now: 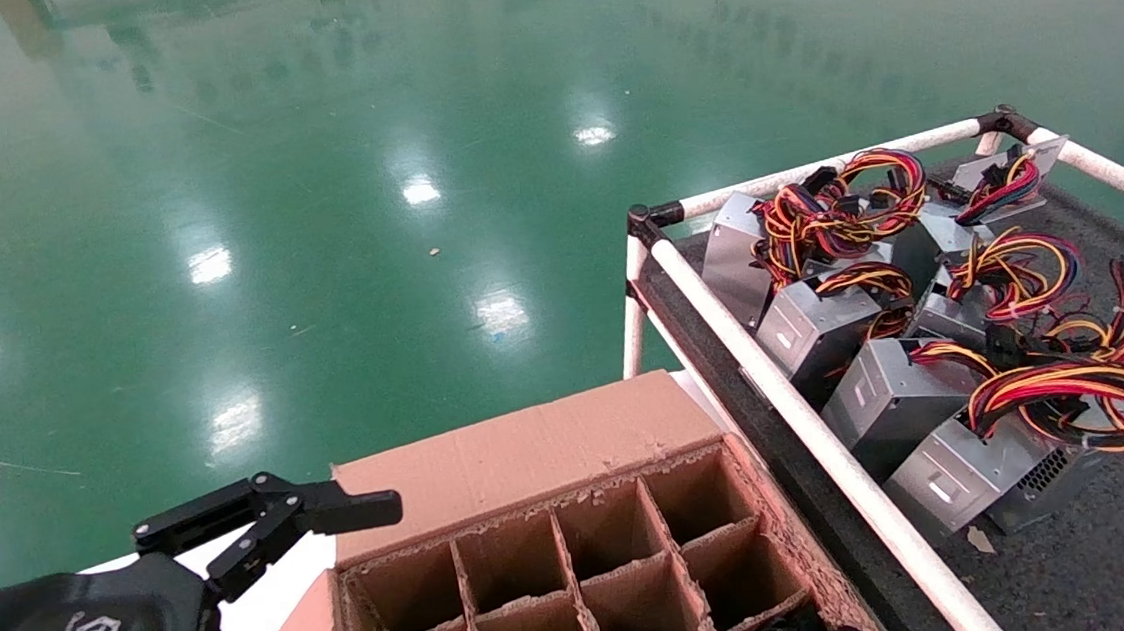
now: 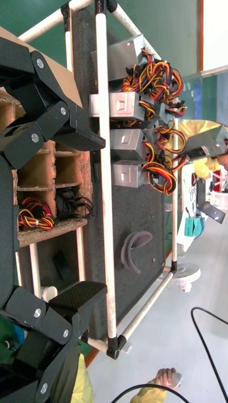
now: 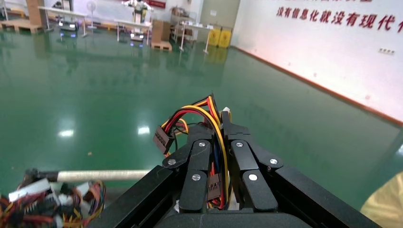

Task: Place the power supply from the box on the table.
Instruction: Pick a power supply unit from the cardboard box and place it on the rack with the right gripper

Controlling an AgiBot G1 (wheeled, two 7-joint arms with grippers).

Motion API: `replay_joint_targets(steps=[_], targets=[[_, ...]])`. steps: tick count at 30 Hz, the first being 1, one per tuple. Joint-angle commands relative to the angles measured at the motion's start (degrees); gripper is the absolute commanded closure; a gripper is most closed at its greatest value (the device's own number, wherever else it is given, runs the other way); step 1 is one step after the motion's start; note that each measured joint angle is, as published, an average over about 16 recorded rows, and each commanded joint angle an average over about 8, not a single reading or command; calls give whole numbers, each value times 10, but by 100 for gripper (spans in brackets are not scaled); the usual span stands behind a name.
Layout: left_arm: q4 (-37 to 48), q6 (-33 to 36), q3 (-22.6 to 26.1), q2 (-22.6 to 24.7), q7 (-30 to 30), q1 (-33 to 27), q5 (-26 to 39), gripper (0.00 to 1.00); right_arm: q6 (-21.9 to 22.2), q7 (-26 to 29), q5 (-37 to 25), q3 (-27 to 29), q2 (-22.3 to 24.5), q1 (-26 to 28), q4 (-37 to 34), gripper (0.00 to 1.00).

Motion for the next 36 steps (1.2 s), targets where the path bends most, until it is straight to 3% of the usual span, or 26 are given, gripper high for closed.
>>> replay_joint_targets(steps=[1, 11, 28, 36], targets=[[0, 0, 0, 0, 0, 0, 0, 0, 0, -3, -1, -1, 1, -7, -5, 100], [0, 0, 0, 0, 0, 0, 0, 0, -7, -8, 7, 6, -14, -61, -18, 100], [0, 0, 0, 0, 0, 0, 0, 0, -105, 25, 38, 30, -19, -139, -18, 100], [0, 0, 0, 0, 0, 0, 0, 0, -83, 32, 44, 35, -22, -164, -26, 100]])
